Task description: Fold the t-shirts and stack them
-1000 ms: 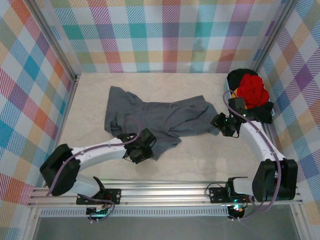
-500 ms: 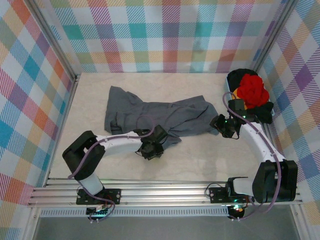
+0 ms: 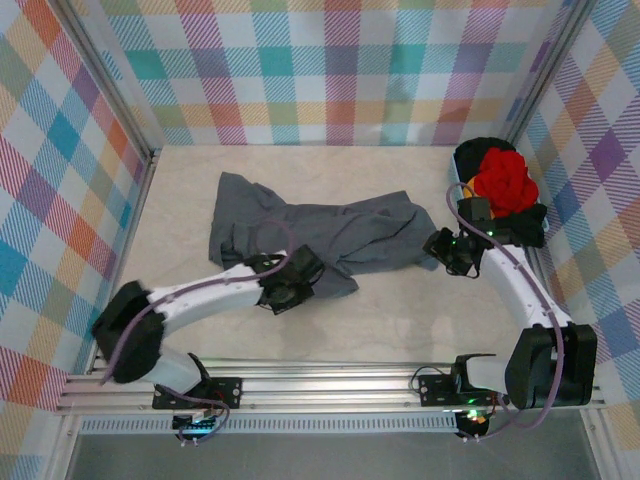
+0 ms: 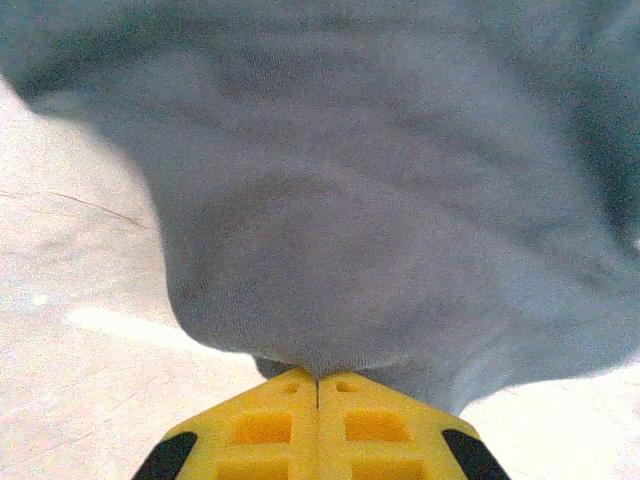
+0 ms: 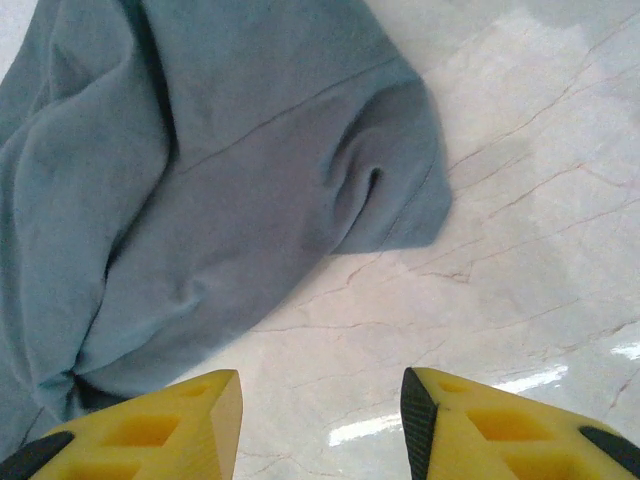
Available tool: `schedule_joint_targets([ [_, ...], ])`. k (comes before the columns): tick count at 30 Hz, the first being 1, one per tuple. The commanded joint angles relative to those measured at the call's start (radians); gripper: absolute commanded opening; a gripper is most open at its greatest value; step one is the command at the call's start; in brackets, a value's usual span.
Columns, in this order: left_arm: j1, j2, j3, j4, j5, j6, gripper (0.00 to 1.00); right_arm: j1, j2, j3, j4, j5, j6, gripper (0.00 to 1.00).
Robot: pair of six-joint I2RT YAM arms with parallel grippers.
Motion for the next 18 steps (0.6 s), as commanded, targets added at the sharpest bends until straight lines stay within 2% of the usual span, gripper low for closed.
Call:
schedule_joint_targets([
  [1,0.032,-0.152,-0.028,-0.151,-0.129,0.013,0.00,-0.008,-0.009,0.057,-0.024,0.063,-0.034,0.47],
  [8,0.115,-0.385,-0.033,-0.245,-0.183,0.024,0.00,-0.034,0.073,0.105,0.000,0.069,-0.011,0.48],
  [12,0.162,-0.476,0.015,-0.345,-0.270,0.027,0.00,-0.058,0.130,0.107,0.029,0.041,0.045,0.48],
  [15,0.222,-0.555,0.055,-0.406,-0.325,0.042,0.00,-0.067,0.153,0.103,0.056,0.029,0.087,0.47],
  [18,0.301,-0.605,0.098,-0.417,-0.324,0.091,0.00,-0.068,0.167,0.104,0.072,0.017,0.124,0.47],
])
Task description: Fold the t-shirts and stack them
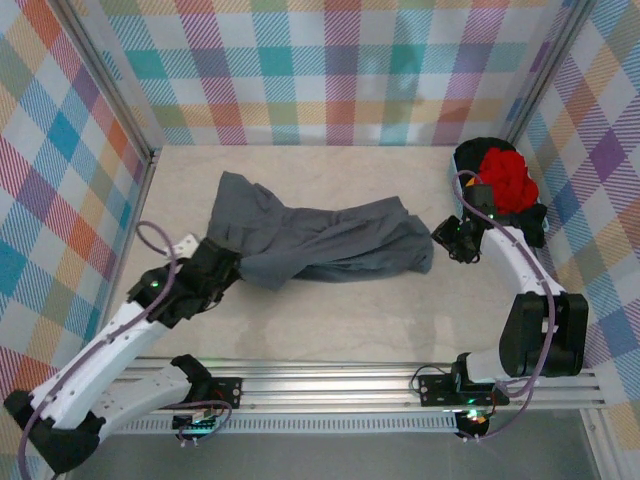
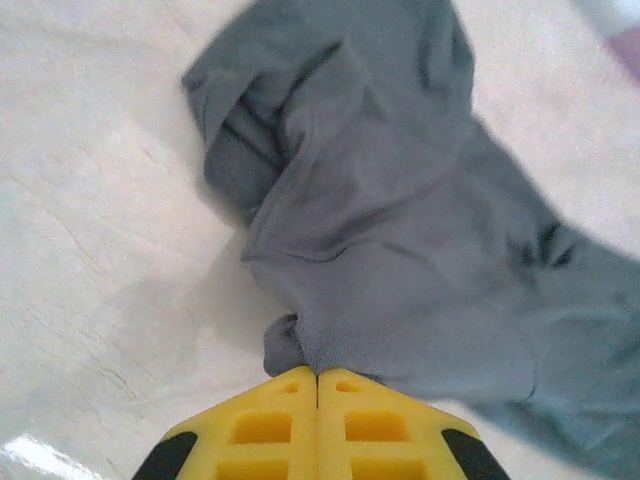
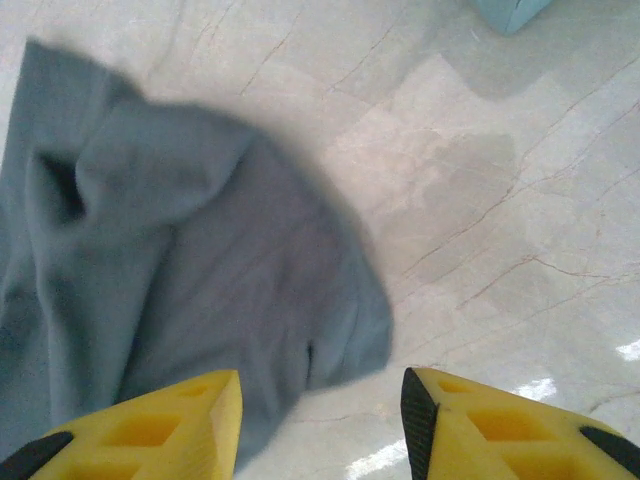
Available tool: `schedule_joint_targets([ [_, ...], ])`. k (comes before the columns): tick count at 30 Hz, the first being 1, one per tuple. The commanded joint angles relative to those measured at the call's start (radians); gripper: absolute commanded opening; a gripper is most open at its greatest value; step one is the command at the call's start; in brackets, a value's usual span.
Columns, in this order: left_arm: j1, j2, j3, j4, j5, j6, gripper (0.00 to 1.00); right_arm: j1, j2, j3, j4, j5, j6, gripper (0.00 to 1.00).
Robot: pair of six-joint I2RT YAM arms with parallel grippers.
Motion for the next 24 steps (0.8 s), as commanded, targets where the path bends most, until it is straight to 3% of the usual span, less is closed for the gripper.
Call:
schedule_joint_targets([
  [1,0.070,-0.048,0.070,-0.076,-0.061,0.067,0.00,-0.005,0.011,0.012,0.036,-0.035,0.068,0.47],
  [5,0.091,-0.047,0.083,-0.054,-0.036,0.084,0.00,-0.003,0.026,-0.020,0.074,-0.091,0.123,0.45],
  [8,0.100,-0.025,0.064,-0.038,-0.010,0.083,0.00,0.010,0.033,-0.064,0.112,-0.147,0.180,0.37],
  [13,0.102,-0.028,0.018,0.003,0.030,0.057,0.00,0.109,0.008,-0.156,0.120,-0.099,0.272,0.37],
  [17,0.105,-0.021,0.040,-0.004,0.025,0.072,0.00,0.118,-0.071,-0.259,0.119,-0.065,0.375,0.38],
  [24,0.104,-0.012,0.036,0.011,0.038,0.070,0.00,0.115,-0.128,-0.353,0.146,-0.121,0.527,0.38],
])
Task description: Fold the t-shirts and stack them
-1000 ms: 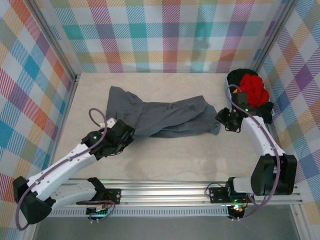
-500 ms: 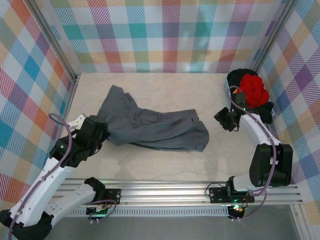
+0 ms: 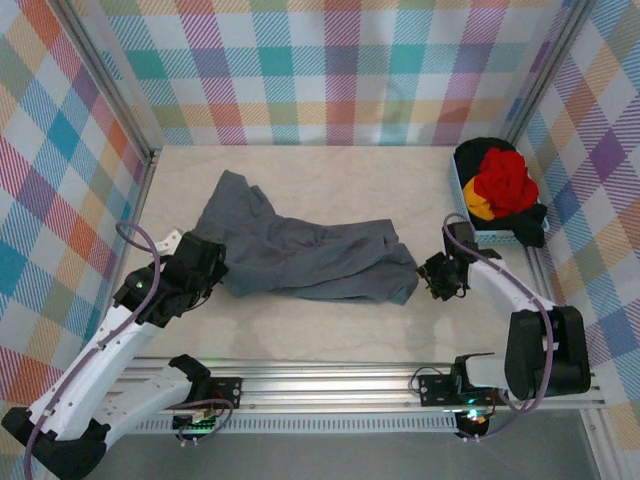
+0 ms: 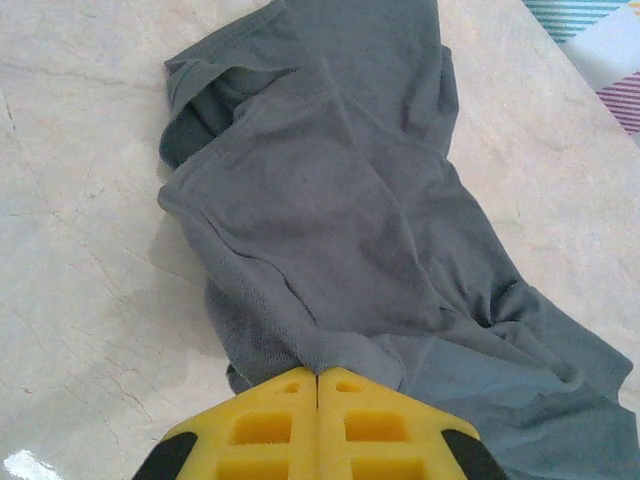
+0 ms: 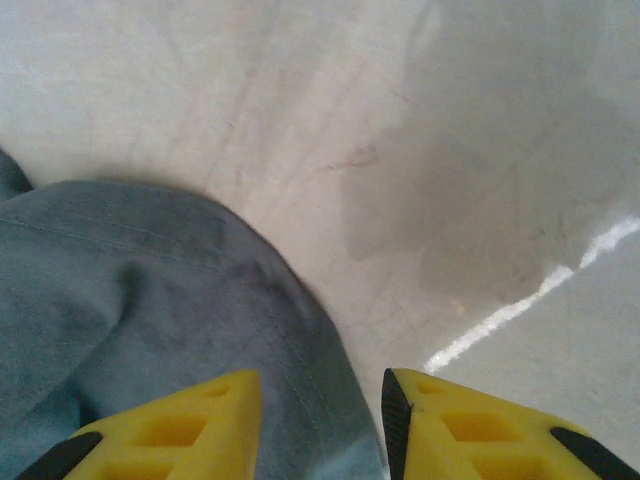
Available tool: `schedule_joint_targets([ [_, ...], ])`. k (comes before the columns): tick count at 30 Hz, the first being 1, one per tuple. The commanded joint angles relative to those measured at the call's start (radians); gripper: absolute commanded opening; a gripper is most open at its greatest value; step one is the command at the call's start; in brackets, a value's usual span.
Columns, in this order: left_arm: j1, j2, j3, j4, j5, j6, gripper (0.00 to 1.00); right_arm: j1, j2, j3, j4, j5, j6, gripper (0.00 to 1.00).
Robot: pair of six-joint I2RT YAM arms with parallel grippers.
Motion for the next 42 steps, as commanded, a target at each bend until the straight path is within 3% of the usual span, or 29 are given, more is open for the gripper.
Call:
schedule_joint_targets([
  [1,0.013,-0.004,0.007,0.023,0.010,0.008,0.00,-0.006,-0.011,-0.016,0.032,-0.033,0.148,0.38],
  [11,0.013,-0.001,0.007,0.037,0.021,0.011,0.00,-0.005,0.074,0.001,0.094,-0.160,0.434,0.41],
  [25,0.013,-0.008,0.002,0.057,0.039,0.015,0.00,-0.026,0.213,0.003,0.172,-0.186,0.550,0.43],
  [28,0.013,-0.008,0.000,0.061,0.043,0.014,0.00,-0.026,0.218,-0.014,0.201,-0.174,0.569,0.36],
  [34,0.013,0.005,0.006,0.079,0.056,0.028,0.00,-0.026,0.208,0.026,0.179,-0.160,0.512,0.02],
  [39,0.038,0.058,0.044,0.133,0.127,0.057,0.00,-0.022,0.090,0.153,0.028,-0.043,0.334,0.00],
  [42,0.099,0.118,0.104,0.181,0.213,0.080,0.00,-0.020,0.052,0.289,-0.032,-0.005,0.168,0.00],
])
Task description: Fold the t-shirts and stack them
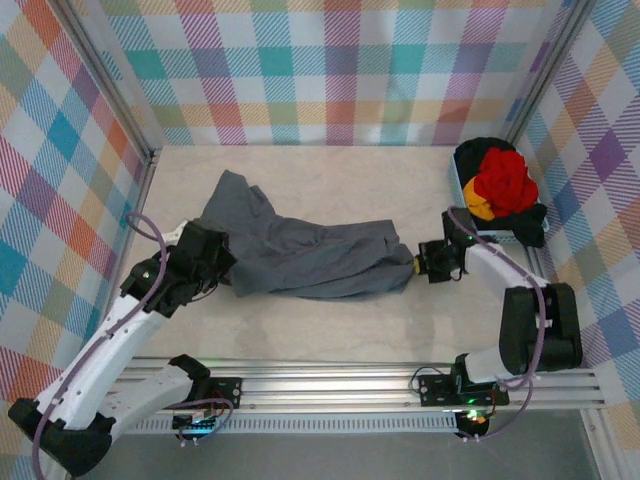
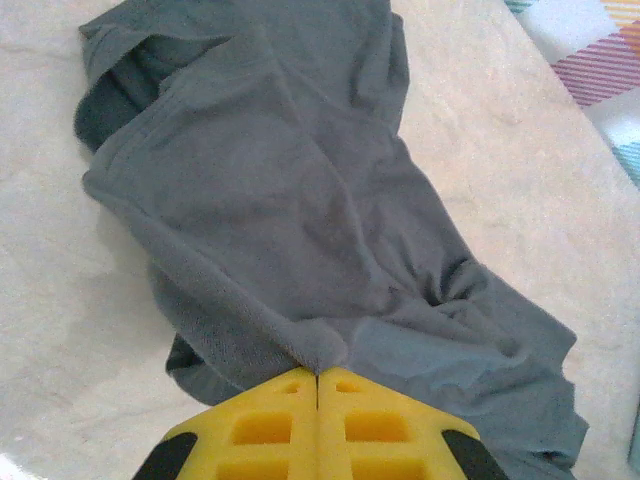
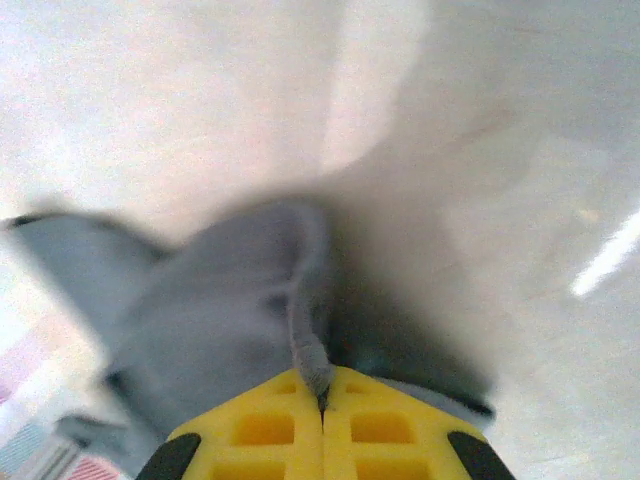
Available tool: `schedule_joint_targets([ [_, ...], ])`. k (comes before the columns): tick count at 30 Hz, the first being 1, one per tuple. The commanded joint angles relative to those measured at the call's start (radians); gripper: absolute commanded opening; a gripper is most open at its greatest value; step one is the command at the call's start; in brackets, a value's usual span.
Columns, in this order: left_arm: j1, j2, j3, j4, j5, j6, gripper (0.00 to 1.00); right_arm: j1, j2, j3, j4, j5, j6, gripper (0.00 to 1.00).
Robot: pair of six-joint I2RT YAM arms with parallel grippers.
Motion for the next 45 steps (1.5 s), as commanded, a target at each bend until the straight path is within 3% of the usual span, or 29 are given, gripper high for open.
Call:
schedule_joint_targets([
  [1,0.075,0.059,0.092,0.095,0.117,0.050,0.00,0.005,-0.061,0.175,-0.089,0.077,-0.217,0.00],
  [7,0.242,0.207,0.317,0.180,0.292,0.092,0.00,0.006,-0.038,0.517,-0.204,0.087,-0.498,0.00],
  [13,0.338,0.273,0.520,0.229,0.364,0.094,0.00,0.006,-0.049,0.749,-0.268,0.046,-0.673,0.00],
  [21,0.438,0.273,0.669,0.246,0.411,0.065,0.00,0.006,-0.174,0.790,-0.242,-0.073,-0.772,0.00],
  [32,0.495,0.341,0.839,0.251,0.465,0.012,0.00,-0.002,-0.271,0.866,-0.308,-0.089,-0.779,0.00],
  [38,0.501,0.341,0.875,0.236,0.472,0.022,0.00,-0.001,-0.261,0.890,-0.289,-0.088,-0.761,0.00],
  [45,0.522,0.447,0.875,0.186,0.546,0.024,0.00,-0.007,-0.156,0.865,-0.239,-0.110,-0.728,0.00],
])
